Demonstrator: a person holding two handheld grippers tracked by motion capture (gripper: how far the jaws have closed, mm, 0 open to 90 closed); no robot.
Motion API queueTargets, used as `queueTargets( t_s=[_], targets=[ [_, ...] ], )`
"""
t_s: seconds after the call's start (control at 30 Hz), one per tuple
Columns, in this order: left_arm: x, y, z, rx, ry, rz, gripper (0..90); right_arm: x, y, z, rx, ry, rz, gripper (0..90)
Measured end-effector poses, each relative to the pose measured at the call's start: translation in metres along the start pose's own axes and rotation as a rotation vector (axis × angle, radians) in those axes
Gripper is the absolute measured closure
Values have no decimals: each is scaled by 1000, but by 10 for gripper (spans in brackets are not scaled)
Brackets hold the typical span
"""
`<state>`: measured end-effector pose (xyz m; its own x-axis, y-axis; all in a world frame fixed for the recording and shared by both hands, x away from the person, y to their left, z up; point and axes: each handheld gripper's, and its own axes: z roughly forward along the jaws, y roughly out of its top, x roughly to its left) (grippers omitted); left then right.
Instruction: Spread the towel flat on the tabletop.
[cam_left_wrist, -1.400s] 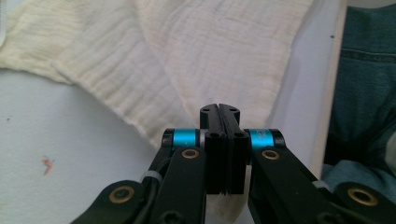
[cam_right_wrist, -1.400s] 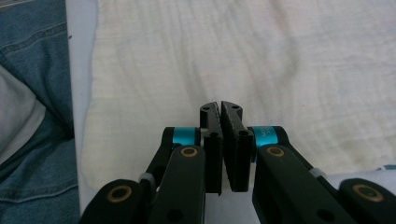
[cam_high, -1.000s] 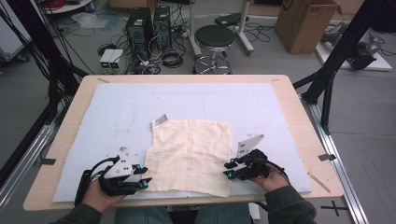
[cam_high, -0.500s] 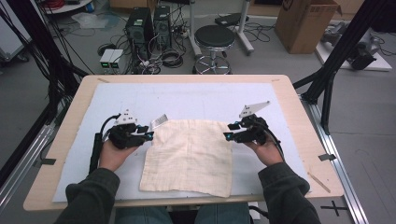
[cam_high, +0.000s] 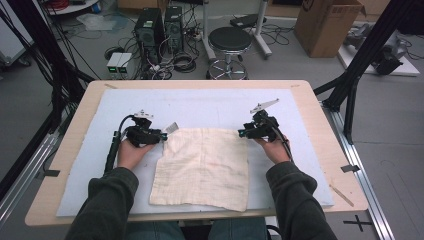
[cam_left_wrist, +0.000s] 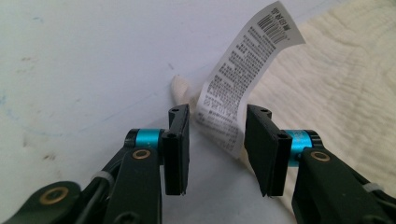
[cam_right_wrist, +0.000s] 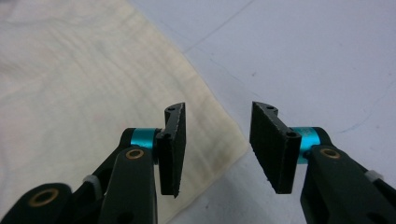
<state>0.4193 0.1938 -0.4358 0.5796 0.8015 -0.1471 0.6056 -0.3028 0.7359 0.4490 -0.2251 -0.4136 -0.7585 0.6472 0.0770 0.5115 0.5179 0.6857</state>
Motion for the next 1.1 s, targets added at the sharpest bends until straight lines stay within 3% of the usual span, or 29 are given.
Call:
queueTargets(
  t_s=[0.17,0.3,0.33,0.4,0.5,0.6,0.77,0.83,0.9,1.0,1.1],
  targets=[
    [-2,1,7,3,47,10,700,-5,-2,11,26,-12,17,599],
    [-3,1,7,-3,53,27,865,-2,-2,21,56,-38,-20,790],
    [-3,1,7,-6,56,26,874,-2,-2,22,50,-31,-28,843],
    [-2,2,5,-13,88,35,880,-3,2,24,55,-14,-21,863],
    [4,4,-1,-43,139,42,881,-2,11,25,35,-23,-38,868],
    [11,8,-3,-36,146,27,880,-2,19,28,37,-44,-37,870],
    [10,19,5,-37,152,61,863,-6,27,32,29,-113,-17,870],
    [10,21,9,-20,150,61,787,-10,26,33,38,-153,4,862],
    [11,21,9,-19,143,57,698,-15,24,33,42,-164,29,834],
    [12,21,5,-11,132,51,647,-20,21,27,15,-149,61,752],
    [11,22,-2,-41,109,46,634,-21,21,19,-11,-125,68,722]
  ],
)
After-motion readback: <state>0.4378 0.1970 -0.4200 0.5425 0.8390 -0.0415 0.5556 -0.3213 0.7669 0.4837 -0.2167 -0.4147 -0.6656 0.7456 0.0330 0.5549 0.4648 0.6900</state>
